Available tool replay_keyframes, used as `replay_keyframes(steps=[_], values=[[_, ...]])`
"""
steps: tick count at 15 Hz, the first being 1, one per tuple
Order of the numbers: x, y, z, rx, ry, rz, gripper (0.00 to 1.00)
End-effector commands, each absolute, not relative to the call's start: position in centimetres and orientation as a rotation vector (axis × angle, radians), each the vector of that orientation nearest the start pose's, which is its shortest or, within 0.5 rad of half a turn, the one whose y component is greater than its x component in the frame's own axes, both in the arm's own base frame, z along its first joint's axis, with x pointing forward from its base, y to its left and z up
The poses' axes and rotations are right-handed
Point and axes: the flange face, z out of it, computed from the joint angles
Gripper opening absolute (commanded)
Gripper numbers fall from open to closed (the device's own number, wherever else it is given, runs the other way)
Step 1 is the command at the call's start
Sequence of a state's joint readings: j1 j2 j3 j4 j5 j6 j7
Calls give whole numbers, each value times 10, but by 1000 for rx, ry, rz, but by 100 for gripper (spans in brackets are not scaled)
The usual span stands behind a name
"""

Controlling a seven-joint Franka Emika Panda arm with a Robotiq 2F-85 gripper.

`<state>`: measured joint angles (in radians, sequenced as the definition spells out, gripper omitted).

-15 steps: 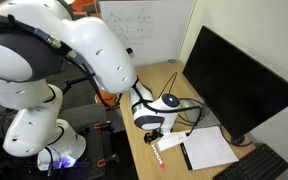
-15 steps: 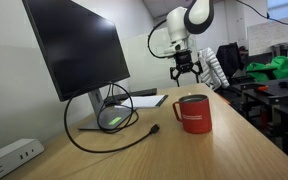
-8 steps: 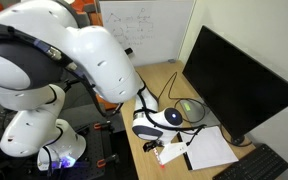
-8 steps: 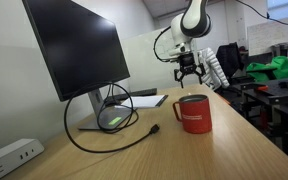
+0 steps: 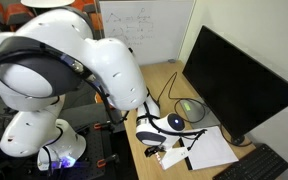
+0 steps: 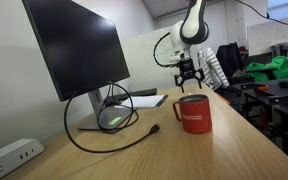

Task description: Put the marker in the mug

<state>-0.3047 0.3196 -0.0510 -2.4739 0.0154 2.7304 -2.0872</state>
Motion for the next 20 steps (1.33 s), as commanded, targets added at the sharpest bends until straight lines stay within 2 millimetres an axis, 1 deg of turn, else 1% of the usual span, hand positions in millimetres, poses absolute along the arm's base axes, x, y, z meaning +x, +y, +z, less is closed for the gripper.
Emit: replay_keyframes(steps=[1, 2, 3, 4, 5, 6, 8, 9, 10, 11, 14, 15, 16, 17, 18, 20], values=[[450, -165, 147, 2074, 2381, -106, 91], [453, -166, 142, 2074, 2372, -127, 87], [455, -166, 139, 2074, 2370, -142, 87], [457, -167, 136, 2073, 2365, -156, 69], [459, -167, 133, 2076, 2361, -165, 63], [460, -168, 131, 2074, 2358, -167, 62], [461, -166, 131, 2055, 2357, -151, 47], [461, -165, 133, 2040, 2359, -138, 38], [461, -164, 135, 2032, 2359, -128, 31], [462, -163, 136, 2028, 2359, -130, 22], [463, -163, 135, 2038, 2358, -142, 1], [462, -162, 137, 2051, 2365, -138, 1], [461, -161, 139, 2061, 2378, -121, 5], [460, -157, 143, 2073, 2415, -82, 5], [460, -153, 147, 2089, 2440, -40, 5], [462, -138, 157, 2114, 2531, 94, 5]])
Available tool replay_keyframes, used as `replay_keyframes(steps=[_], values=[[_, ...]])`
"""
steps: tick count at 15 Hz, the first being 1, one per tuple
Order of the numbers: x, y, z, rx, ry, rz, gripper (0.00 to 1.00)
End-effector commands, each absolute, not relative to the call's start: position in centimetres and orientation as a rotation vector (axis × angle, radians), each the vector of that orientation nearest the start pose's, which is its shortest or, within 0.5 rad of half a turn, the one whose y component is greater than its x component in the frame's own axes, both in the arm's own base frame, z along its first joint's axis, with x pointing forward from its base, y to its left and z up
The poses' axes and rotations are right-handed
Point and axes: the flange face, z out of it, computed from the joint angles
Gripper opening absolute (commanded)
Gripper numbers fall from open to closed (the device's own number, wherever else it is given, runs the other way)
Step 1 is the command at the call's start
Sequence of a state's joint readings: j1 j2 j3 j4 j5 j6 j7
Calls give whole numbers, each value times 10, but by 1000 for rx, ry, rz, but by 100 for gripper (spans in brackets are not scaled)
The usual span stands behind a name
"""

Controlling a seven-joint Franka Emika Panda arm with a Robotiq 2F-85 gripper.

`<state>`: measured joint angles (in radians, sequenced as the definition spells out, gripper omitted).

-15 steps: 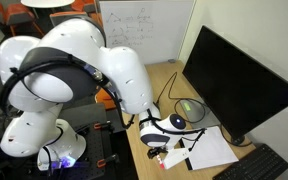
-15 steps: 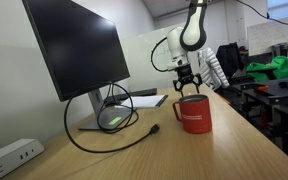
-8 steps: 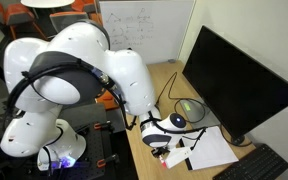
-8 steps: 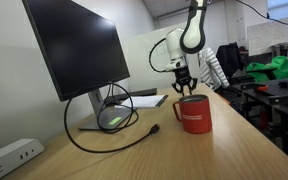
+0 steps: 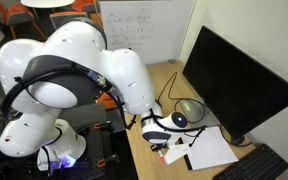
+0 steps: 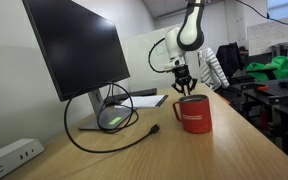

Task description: Put the marker in the mug

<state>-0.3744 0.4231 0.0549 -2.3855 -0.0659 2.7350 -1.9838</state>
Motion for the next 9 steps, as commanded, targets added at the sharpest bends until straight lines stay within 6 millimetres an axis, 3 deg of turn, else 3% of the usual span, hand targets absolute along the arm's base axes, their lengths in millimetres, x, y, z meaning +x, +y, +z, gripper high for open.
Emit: replay_keyframes(steps=[1, 5, 9], values=[[465, -128, 163, 2115, 2589, 179, 5], [471, -104, 192, 2067, 2836, 446, 5], [469, -100, 213, 2018, 3017, 581, 5]])
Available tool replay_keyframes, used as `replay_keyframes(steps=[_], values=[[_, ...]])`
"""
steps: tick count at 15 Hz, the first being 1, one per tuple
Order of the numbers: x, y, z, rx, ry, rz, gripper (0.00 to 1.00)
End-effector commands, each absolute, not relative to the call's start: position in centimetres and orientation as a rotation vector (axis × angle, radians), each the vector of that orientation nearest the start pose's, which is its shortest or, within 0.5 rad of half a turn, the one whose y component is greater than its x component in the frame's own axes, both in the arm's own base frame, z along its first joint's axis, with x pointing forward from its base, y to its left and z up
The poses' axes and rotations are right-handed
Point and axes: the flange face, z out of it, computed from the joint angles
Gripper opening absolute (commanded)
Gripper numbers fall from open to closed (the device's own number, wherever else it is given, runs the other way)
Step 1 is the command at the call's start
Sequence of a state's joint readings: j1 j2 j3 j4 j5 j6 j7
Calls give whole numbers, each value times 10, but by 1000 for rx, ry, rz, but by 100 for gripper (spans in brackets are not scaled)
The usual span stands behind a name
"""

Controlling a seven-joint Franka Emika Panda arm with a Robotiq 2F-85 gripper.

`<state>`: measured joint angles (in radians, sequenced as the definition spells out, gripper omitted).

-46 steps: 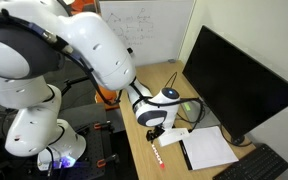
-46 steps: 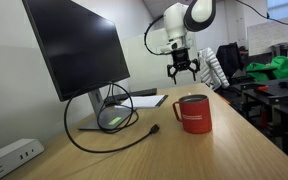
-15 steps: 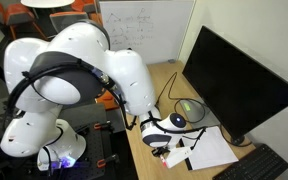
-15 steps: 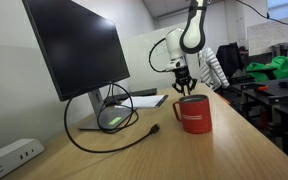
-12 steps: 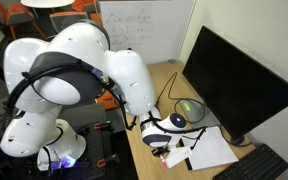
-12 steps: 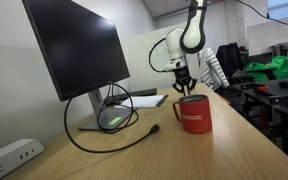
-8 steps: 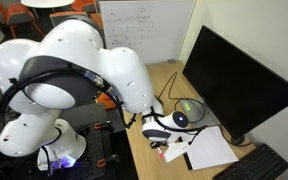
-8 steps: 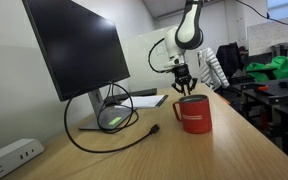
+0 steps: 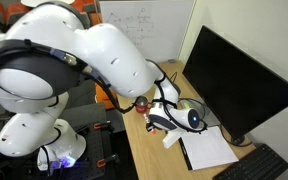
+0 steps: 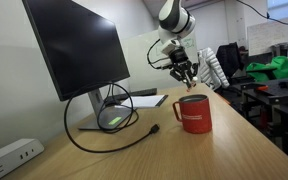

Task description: Put the marker in the mug

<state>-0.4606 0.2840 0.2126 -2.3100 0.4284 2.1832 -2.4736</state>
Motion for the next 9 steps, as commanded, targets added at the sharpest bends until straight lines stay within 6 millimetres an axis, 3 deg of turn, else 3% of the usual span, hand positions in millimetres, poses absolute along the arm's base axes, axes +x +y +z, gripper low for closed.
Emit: replay_keyframes(steps=[1, 4, 9], values=[[469, -99, 216, 1994, 3063, 620, 5], [476, -90, 220, 1948, 3159, 743, 5], [501, -48, 223, 1929, 3227, 876, 5]])
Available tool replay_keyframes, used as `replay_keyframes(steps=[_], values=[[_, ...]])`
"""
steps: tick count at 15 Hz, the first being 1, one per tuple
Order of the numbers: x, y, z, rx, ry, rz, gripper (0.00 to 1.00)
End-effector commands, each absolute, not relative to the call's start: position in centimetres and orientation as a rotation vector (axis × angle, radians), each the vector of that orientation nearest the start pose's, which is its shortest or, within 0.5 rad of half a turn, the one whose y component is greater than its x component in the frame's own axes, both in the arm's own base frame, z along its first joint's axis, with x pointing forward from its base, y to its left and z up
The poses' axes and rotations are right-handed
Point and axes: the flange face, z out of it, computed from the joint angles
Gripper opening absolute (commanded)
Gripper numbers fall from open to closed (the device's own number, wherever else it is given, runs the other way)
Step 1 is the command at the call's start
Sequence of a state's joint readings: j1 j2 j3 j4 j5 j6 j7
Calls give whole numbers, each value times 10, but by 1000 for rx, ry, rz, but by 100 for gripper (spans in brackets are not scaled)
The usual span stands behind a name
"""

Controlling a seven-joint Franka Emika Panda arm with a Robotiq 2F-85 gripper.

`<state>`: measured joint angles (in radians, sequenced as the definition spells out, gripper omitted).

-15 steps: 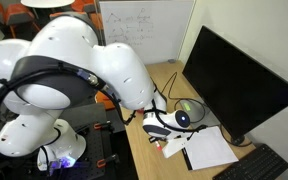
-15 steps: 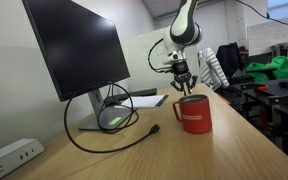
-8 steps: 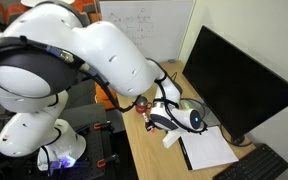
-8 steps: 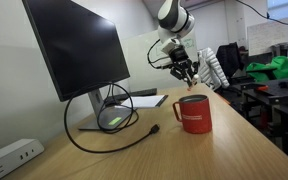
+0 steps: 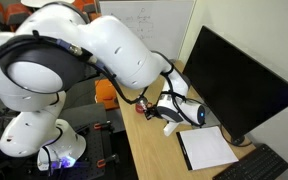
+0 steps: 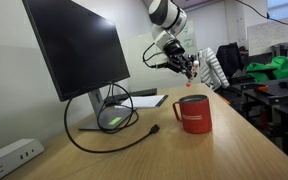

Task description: Put the marker in the mug

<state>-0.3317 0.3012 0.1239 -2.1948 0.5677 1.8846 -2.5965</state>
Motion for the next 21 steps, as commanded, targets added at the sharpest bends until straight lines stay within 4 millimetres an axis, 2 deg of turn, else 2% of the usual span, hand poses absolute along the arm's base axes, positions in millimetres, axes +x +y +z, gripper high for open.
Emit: replay_keyframes(steps=[1, 6, 11, 16, 21], values=[[505, -38, 221, -1184, -2020, -556, 5], [520, 4, 204, -1042, -1974, -572, 5], [525, 33, 194, -963, -1960, -569, 5], [523, 46, 200, -926, -1981, -565, 5], [526, 71, 213, -847, -1997, -600, 5]])
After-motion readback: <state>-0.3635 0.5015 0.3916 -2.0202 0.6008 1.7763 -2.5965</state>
